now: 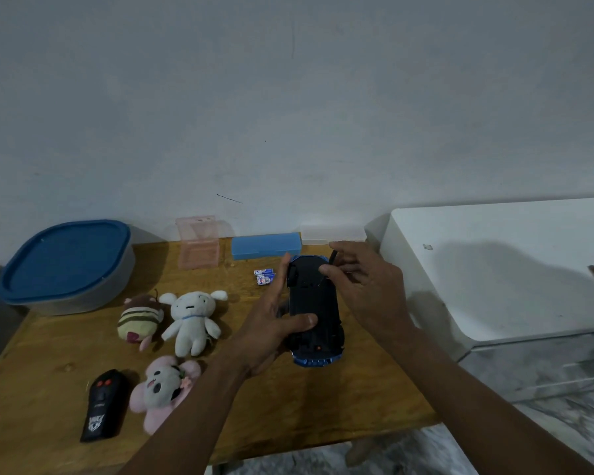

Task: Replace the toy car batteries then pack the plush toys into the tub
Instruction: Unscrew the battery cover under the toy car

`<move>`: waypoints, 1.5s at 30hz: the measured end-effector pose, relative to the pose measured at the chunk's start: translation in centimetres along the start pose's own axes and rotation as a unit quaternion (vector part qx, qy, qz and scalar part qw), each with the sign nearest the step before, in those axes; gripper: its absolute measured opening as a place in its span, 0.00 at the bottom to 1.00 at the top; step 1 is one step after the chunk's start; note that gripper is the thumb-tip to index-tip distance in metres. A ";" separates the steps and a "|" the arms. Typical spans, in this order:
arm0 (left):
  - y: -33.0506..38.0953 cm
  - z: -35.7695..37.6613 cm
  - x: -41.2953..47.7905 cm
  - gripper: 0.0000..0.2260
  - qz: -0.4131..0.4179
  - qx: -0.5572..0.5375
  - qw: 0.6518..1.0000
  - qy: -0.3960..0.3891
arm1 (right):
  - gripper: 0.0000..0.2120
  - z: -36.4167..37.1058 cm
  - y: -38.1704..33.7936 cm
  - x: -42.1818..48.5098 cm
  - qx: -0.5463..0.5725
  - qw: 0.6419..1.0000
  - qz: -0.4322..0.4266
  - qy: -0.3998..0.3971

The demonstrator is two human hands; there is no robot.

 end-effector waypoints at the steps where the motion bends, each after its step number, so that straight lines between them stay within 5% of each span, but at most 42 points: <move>1: -0.1 0.0 0.0 0.43 -0.001 -0.001 1.000 0.000 | 0.12 -0.2 -0.1 0.0 -0.011 1.000 -0.004 0.016; 38: -0.4 0.6 0.9 0.44 -0.008 -0.012 1.000 -0.004 | 0.17 0.4 -0.5 0.9 -0.049 0.998 0.015 -0.047; 45: -0.3 0.6 0.8 0.43 -0.006 -0.007 1.000 -0.004 | 0.19 0.3 -0.1 0.7 0.003 0.996 0.079 -0.041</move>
Point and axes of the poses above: each hand's wrist, its own x-axis towards the middle knuckle, its own z-axis out of the palm, y = z × x, the point moved 8 cm from there along x, towards the middle knuckle, and after that the axes turned 10 degrees about -y, right-handed, at the moved point
